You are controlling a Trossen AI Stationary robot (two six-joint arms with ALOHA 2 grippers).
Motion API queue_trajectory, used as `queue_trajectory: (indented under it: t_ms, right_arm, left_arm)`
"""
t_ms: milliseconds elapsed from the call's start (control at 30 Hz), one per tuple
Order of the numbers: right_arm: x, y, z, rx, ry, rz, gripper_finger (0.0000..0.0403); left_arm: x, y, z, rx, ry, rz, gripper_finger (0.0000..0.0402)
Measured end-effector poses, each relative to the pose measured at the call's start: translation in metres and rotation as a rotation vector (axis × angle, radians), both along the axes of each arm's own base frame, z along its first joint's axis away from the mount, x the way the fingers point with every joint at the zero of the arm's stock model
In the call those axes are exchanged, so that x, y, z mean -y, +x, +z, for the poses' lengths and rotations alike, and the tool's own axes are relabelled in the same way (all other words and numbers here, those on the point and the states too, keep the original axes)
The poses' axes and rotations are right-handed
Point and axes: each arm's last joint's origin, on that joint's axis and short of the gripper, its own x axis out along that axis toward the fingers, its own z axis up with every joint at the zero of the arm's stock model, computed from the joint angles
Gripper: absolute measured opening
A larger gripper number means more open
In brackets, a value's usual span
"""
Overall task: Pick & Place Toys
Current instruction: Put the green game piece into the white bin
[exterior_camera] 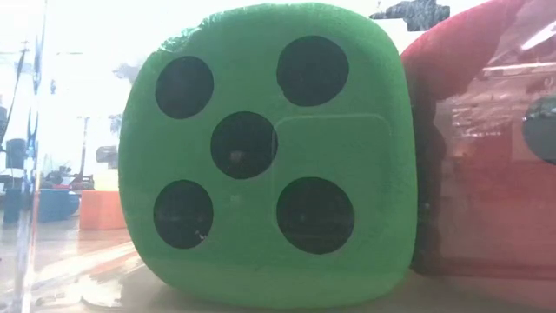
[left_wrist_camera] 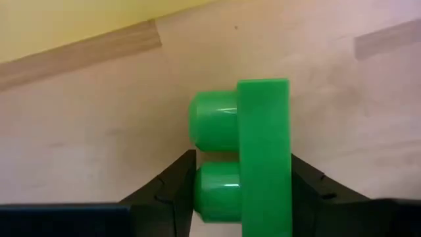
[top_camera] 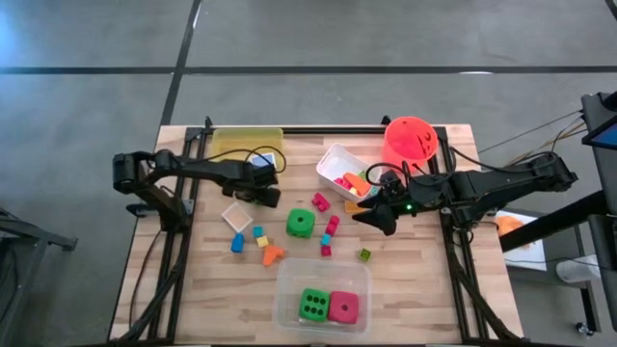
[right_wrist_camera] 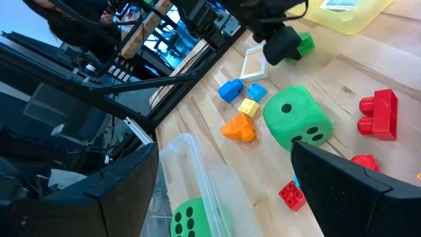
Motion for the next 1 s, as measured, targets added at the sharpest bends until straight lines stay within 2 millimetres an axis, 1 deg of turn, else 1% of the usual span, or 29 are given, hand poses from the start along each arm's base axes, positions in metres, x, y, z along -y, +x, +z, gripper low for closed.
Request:
queue_trajectory:
  t_ms: [167,300,433,567,667,767,833,900,1000]
  right_arm:
    - [0.0,0.0,0.0,0.0,0.01,-0.007,0.0337]
    - [0.001,0.001,0.0,0.006,-0.006,-0.028,0.0337]
    - [-0.001,0.012,-0.001,0.043,-0.024,-0.02,0.0337]
    - [0.002,0.03,-0.002,0.117,0.046,-0.068,0.0337]
    - [0.007,0.045,-0.003,0.197,0.092,-0.106,0.0337]
    - [0.01,0.059,0.003,0.331,0.121,-0.119,0.0337]
    - [0.013,0.066,0.006,0.417,0.154,-0.13,0.0337]
    - [0.016,0.071,0.006,0.455,0.197,-0.15,0.0337]
    - [0.02,0.079,-0.002,0.445,0.244,-0.178,0.0337]
  left_arm:
    - [0.004,-0.005,0.024,0.101,-0.041,-0.016,0.0154]
    - [0.008,-0.011,0.055,0.274,-0.049,-0.038,0.0154]
    - [0.012,-0.017,0.092,0.545,-0.044,-0.081,0.0154]
    - [0.017,-0.017,0.131,0.884,-0.021,-0.18,0.0154]
    - [0.024,-0.015,0.156,1.098,0.017,-0.221,0.0154]
    - [0.031,-0.011,0.17,1.232,0.033,-0.254,0.0154]
    - [0.035,-0.007,0.174,1.27,0.034,-0.268,0.0154]
    - [0.04,-0.003,0.176,1.278,0.032,-0.277,0.0154]
    - [0.046,0.005,0.176,1.267,0.023,-0.288,0.0154]
